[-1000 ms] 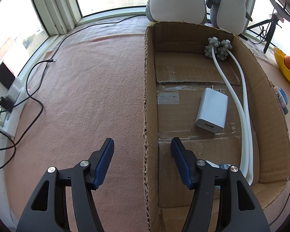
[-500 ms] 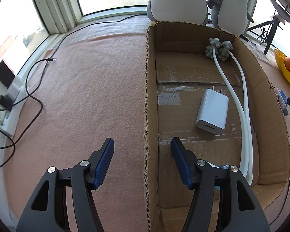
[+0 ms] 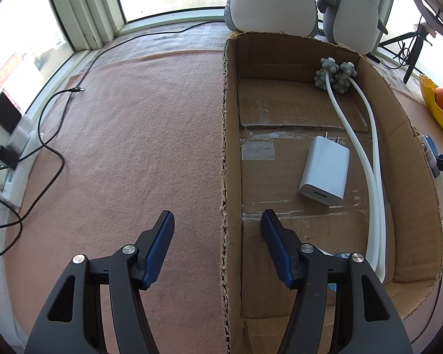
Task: Organize rigid objects
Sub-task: 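Move the right tool to the blue round lid and close on it, then carry the blue lid into the box and open the right tool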
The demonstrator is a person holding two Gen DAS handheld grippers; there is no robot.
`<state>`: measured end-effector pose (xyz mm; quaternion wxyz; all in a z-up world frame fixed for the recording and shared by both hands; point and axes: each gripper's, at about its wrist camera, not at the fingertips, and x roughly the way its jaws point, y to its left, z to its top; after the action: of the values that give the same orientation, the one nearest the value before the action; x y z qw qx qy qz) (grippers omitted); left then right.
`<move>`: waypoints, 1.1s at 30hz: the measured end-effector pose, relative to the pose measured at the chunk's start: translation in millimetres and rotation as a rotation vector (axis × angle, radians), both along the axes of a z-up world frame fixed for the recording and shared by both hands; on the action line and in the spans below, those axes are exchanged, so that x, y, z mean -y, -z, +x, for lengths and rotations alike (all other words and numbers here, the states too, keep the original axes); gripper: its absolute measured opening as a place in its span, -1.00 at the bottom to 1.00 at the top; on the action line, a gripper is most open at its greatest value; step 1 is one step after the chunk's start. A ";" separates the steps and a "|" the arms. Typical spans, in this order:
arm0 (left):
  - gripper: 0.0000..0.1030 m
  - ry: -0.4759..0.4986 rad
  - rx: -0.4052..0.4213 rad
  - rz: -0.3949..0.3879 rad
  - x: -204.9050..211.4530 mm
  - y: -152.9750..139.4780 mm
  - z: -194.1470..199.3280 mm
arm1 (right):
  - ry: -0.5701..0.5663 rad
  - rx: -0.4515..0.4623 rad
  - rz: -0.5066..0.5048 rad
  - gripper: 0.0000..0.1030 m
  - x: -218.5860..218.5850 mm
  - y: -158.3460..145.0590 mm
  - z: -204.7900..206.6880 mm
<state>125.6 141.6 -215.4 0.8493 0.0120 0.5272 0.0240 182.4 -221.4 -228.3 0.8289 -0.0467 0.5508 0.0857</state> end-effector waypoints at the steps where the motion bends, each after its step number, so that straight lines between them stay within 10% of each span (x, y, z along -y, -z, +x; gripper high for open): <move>1: 0.19 0.000 0.000 0.000 0.0 -0.1 -0.2 | -0.003 0.005 -0.016 -0.29 -2.9 -0.2 1.0; 33: 0.19 -0.001 0.000 0.000 0.0 0.3 0.6 | 0.026 0.009 0.003 -0.11 2.6 1.7 36.7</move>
<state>126.2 141.7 -215.8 0.8493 0.0118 0.5271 0.0244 219.1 -223.9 -229.9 0.8326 -0.0386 0.5473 0.0758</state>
